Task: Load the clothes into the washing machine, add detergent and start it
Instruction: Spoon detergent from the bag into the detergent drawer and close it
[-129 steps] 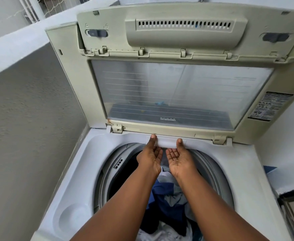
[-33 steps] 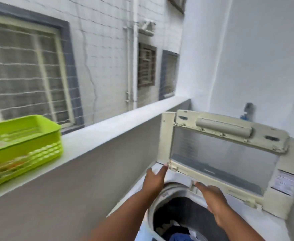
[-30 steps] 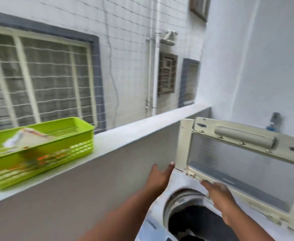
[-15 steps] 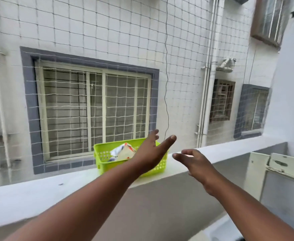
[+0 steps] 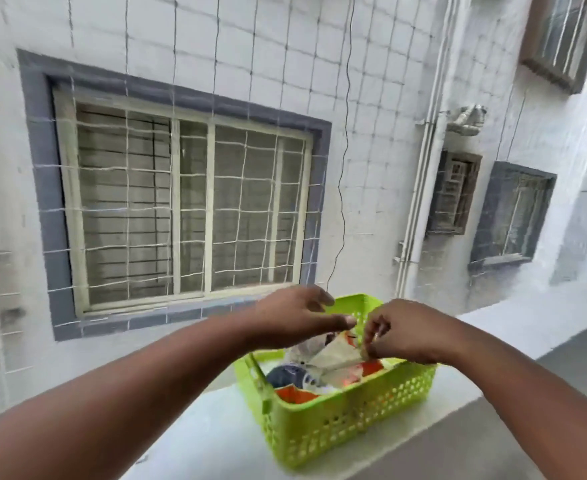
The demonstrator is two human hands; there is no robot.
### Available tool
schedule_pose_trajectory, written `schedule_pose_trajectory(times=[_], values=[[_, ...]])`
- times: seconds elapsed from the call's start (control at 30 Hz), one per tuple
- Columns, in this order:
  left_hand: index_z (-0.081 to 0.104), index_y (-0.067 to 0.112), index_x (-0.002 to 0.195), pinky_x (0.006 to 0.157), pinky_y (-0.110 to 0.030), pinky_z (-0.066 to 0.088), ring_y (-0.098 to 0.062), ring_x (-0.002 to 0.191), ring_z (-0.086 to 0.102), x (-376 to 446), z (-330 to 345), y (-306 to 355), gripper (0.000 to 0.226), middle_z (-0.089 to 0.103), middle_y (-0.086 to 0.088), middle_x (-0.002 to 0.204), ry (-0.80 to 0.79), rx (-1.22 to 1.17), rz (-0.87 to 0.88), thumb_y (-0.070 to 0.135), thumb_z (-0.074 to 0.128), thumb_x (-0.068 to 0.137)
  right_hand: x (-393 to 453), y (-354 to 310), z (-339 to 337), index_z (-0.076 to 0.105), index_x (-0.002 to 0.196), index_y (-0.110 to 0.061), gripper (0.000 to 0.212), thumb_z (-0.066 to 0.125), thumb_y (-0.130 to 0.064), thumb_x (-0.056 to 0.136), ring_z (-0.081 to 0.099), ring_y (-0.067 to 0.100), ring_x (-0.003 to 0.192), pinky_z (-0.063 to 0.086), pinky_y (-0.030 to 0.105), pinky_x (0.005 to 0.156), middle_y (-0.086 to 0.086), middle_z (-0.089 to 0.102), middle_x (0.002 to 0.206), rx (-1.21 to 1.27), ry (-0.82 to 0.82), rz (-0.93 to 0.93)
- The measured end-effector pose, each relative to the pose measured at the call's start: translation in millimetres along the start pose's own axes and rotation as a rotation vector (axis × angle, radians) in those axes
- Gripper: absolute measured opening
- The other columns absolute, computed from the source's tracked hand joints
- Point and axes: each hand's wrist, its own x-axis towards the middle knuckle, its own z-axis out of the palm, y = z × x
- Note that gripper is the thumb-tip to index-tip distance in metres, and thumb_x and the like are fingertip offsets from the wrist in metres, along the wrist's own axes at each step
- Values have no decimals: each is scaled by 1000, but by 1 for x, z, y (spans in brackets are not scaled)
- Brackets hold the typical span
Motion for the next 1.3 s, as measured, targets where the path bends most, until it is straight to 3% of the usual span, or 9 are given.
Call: schedule_pose_trajectory(times=[0.17,0.3,0.47,0.57,0.67,0.77,0.9,1.1,1.3], values=[[70,20,93,70,-32,55,-17,80,68,5,-5,-6,49,72,1,84,-92,45,80,65,56,82,6,0,-1,69,84,-25,15,74,-34,73,54,8,59,33,16,43,-1,68,79,-202,-113,31],[69,14,93,59,-26,45,-16,71,63,6,0,-12,48,70,-4,81,-36,187,148,56,44,93,12,2,1,65,70,-22,24,79,-41,66,53,7,50,39,22,49,-4,61,60,-37,-50,9],[65,15,86,63,-29,44,-15,73,60,13,2,-16,45,66,-1,79,28,164,111,52,40,95,11,-3,14,68,71,-19,18,81,-32,68,57,12,53,47,29,58,0,64,59,310,-4,-50],[64,16,85,66,-32,44,-16,74,60,14,4,-18,43,65,-1,78,65,154,81,50,40,95,11,-6,22,72,71,-24,10,78,-31,73,60,1,54,49,22,59,-10,68,63,414,41,-87],[56,20,76,63,-32,43,-14,67,55,13,5,-20,39,60,2,70,96,160,53,49,39,95,10,-4,19,71,71,-27,11,73,-35,78,56,-2,51,40,13,50,-13,66,60,363,149,-122],[50,25,67,58,-30,39,-6,55,46,14,4,-24,37,53,9,58,143,130,22,47,42,95,5,2,16,69,77,-32,10,64,-37,85,58,2,68,41,16,62,-12,67,67,192,200,-177],[53,26,68,56,-24,36,-3,56,46,14,5,-29,36,52,10,59,175,115,-2,46,43,96,9,6,17,65,72,-32,18,58,-31,88,58,0,62,39,12,55,-17,63,61,87,48,-163],[55,22,74,64,-32,41,-11,65,54,14,5,-27,34,58,6,68,177,162,27,42,42,98,36,2,13,67,73,-7,18,62,-7,89,49,13,37,46,21,44,3,59,49,537,-314,38],[63,14,83,65,-34,43,-19,69,55,14,6,-31,36,61,0,71,202,164,36,41,44,97,40,-4,13,64,80,-1,11,59,-1,89,50,13,37,53,24,44,6,59,49,653,-428,142]])
